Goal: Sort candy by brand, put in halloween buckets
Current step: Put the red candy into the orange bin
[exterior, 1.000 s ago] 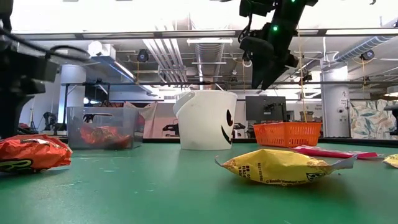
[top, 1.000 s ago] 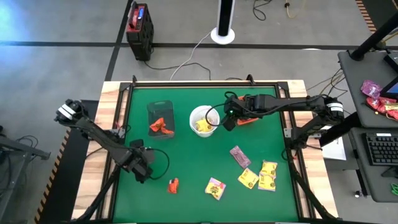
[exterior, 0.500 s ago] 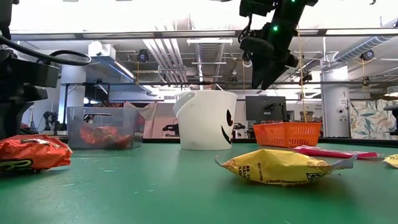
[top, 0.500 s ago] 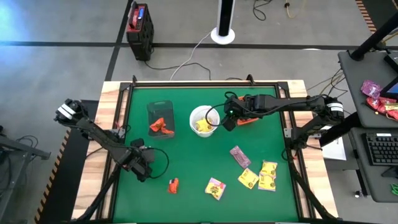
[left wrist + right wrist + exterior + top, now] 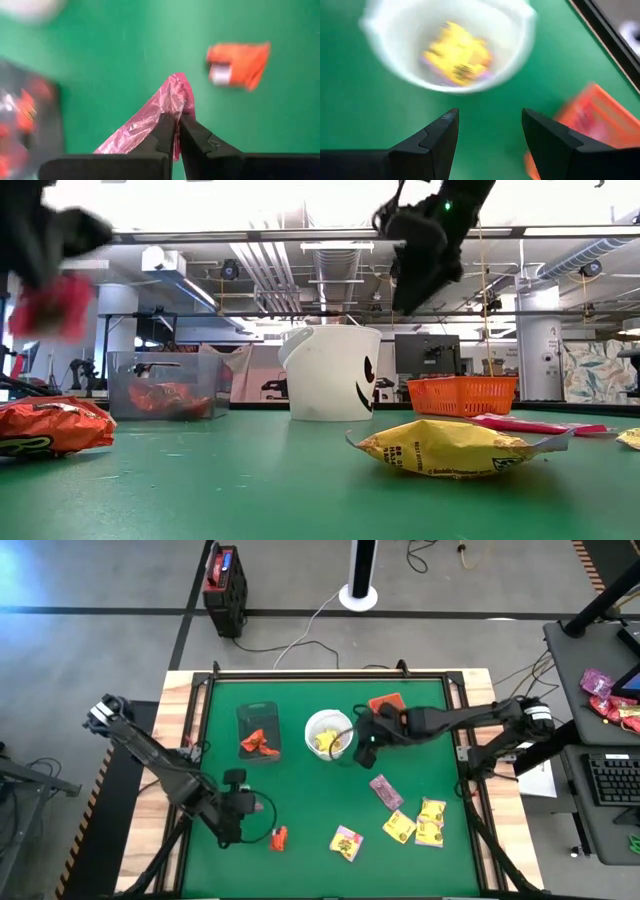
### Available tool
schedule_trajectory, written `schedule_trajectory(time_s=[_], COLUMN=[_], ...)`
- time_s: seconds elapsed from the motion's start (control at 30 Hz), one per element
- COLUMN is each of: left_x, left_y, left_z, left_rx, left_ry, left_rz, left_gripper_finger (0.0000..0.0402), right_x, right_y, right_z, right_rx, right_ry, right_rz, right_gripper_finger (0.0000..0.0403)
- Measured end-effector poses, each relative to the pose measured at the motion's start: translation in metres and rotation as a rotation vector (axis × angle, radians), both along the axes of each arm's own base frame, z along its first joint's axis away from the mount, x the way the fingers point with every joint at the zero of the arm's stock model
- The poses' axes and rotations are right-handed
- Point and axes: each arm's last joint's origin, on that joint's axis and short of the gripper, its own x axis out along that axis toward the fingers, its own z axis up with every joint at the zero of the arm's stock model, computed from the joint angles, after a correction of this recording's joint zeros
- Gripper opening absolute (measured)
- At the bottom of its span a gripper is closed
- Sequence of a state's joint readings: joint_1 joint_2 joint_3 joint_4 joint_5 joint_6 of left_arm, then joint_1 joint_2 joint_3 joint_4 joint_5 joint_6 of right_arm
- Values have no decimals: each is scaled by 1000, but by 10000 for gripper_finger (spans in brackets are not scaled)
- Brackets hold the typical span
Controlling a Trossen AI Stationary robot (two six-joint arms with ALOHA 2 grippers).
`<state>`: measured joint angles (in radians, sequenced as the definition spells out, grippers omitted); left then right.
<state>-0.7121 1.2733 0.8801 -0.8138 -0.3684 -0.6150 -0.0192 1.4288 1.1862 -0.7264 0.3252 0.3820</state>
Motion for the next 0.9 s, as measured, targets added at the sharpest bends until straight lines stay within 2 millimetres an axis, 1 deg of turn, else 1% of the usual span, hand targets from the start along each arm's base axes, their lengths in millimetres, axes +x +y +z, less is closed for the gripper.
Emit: schedule_trajectory(time_s=[0.13, 0.2, 0.33, 0.43, 0.5, 0.6, 0.77, 0.9], left_x=[4, 7, 18, 26, 31, 40, 55, 59], left_y=[-1, -2, -3, -3, -2, 0, 1, 1], left_z=[38, 50, 65, 69, 69, 68, 59, 54], left_rx=[24, 34, 32, 20, 8, -19, -71, -58], left_ry=[-197, -290, -472, -588, -635, -693, -740, -725], left_rz=[-51, -97, -199, -272, -312, -347, -430, -434], left_gripper_finger=[1, 0, 0, 0, 0, 0, 0, 0], right_x=[13, 20, 29, 35, 41, 54, 77, 84], right_y=[34, 53, 92, 117, 129, 141, 147, 149], right_z=[-3, -6, -10, -14, -15, -17, -15, -17], right_rx=[-91, -150, -300, -380, -416, -457, -506, -508], right_ry=[-144, -241, -447, -581, -641, -664, -652, -639], right_rz=[241, 369, 611, 713, 753, 784, 763, 780], right_gripper_finger=[210, 210, 210, 210, 210, 210, 210, 209])
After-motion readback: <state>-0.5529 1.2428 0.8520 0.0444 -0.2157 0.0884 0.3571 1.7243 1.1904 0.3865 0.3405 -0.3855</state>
